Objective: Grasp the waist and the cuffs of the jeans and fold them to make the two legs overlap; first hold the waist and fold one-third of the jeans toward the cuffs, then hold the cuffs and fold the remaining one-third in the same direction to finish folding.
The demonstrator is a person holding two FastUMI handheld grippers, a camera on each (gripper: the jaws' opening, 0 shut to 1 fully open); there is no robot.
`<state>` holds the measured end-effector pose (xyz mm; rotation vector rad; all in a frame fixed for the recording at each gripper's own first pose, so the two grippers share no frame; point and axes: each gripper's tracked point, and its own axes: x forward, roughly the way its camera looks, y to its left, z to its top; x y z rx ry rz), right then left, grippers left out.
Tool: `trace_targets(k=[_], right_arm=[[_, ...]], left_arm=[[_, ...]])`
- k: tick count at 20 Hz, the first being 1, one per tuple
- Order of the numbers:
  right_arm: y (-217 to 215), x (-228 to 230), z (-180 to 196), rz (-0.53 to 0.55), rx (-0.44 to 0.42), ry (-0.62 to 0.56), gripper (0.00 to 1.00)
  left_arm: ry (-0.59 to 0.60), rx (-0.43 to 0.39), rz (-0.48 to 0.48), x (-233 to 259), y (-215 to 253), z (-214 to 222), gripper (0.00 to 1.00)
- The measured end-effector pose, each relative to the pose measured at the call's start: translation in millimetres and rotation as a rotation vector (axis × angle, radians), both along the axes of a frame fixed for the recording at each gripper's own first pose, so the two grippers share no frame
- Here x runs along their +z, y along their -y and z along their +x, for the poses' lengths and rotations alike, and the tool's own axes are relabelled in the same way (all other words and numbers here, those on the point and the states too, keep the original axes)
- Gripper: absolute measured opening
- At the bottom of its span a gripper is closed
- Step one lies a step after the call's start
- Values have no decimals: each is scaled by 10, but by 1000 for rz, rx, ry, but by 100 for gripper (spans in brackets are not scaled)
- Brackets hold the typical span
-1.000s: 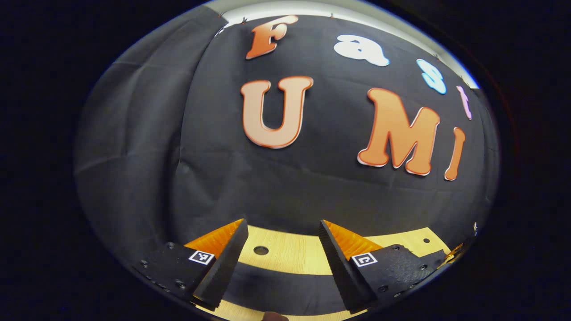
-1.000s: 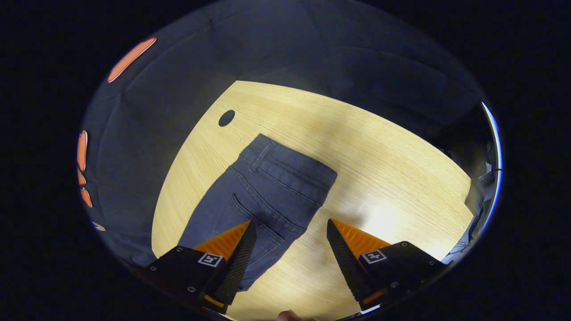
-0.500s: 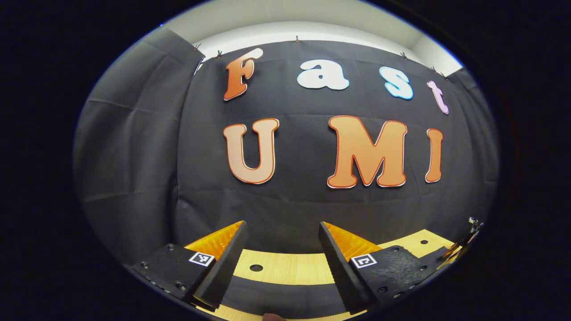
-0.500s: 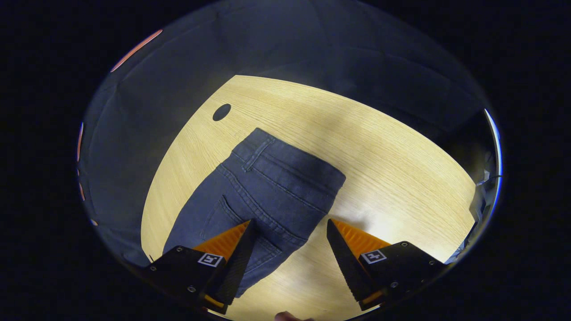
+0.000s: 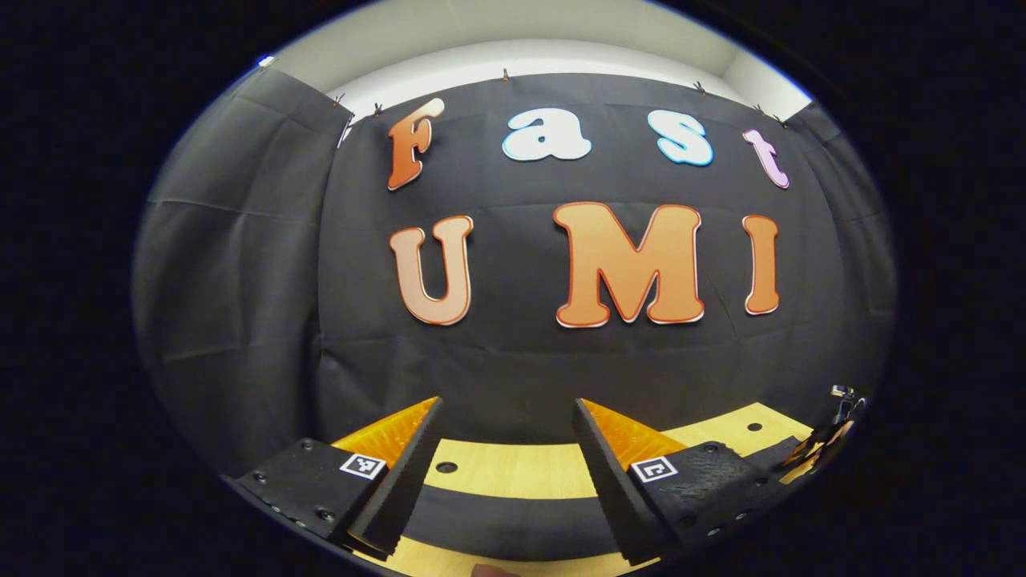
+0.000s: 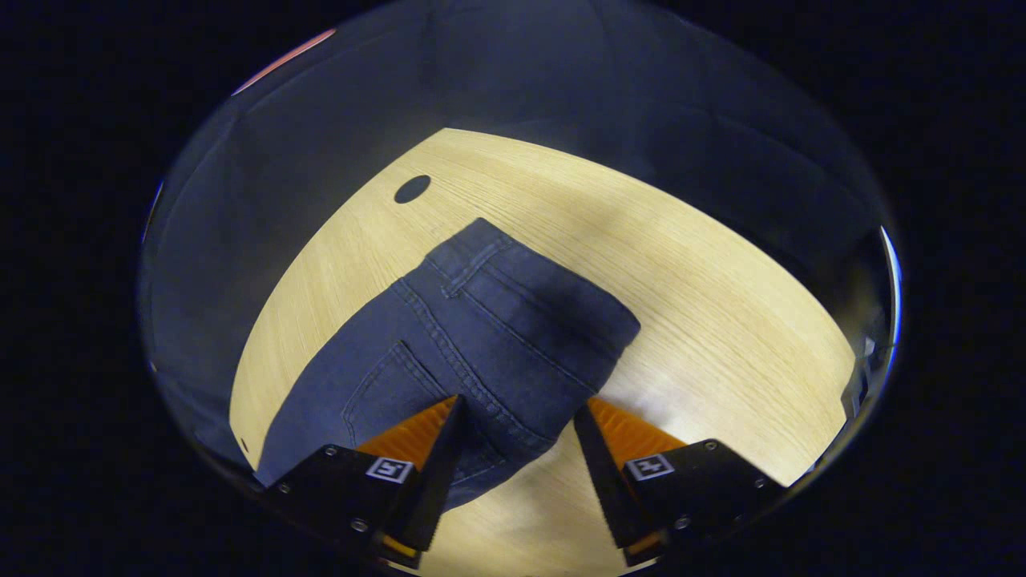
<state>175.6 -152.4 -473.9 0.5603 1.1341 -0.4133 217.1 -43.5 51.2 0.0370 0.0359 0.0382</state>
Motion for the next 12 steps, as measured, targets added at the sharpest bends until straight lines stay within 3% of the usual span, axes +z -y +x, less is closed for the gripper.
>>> trace_targets(k=[1,2,4,5,6,12], right_arm=[[-10,4,16,-14,-22,17,67],[-45,41,41,7,-31,17,55],[-31,55,25,34,-51,20,42],[10,85,80,39,-89,29,42],[-47,96,55,36,-69,34,27],[-83,515,159,-67,-19,202,26]], left_arm=[[-24,-27,4,-87,129,-10,91],[-47,-37,16,-168,195,-15,95],[-57,-59,18,-176,299,-41,96],[-52,-64,20,-154,335,-44,94],[-52,-73,26,-163,355,-41,94],[-86,-104,32,-258,440,-45,94]])
